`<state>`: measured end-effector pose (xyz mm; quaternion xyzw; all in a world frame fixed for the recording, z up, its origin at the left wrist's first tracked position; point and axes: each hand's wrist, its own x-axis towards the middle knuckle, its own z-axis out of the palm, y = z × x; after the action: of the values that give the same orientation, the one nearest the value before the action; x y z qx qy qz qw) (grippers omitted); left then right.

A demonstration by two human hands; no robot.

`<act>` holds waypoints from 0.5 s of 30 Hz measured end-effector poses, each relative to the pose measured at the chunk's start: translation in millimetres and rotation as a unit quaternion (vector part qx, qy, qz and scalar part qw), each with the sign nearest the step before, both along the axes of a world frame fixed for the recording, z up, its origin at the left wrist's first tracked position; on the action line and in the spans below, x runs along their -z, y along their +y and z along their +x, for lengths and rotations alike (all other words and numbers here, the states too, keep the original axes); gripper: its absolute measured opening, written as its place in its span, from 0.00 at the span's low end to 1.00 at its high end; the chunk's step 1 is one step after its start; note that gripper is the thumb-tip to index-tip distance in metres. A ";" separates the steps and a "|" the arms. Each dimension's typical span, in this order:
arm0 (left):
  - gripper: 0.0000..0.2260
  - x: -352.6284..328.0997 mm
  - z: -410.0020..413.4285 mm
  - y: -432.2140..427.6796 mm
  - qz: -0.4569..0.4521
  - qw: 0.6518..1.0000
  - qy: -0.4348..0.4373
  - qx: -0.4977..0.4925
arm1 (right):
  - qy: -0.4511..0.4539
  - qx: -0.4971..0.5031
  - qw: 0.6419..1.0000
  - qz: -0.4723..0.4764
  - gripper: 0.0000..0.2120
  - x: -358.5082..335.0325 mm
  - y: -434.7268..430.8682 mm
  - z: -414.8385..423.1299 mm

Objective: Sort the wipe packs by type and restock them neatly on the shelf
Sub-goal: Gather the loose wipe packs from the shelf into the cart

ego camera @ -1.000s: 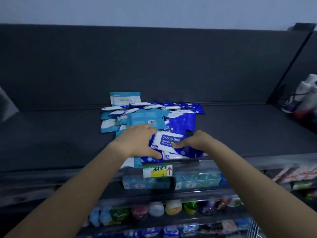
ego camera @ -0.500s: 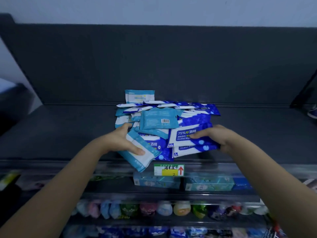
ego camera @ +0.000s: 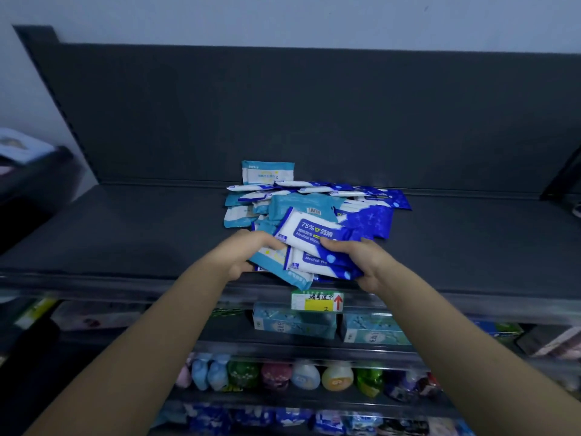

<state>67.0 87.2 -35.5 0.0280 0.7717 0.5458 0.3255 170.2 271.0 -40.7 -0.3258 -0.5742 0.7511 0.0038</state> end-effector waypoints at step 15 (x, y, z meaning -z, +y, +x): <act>0.23 -24.2 46.6 0.0 0.224 0.974 0.002 -0.033 | 0.087 -0.006 0.995 0.051 0.33 -31.1 -37.1 34.8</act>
<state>113.6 87.2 -11.3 0.0760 0.6312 0.7148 0.2914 204.9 233.9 -9.7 -0.2548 -0.6111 0.7465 0.0654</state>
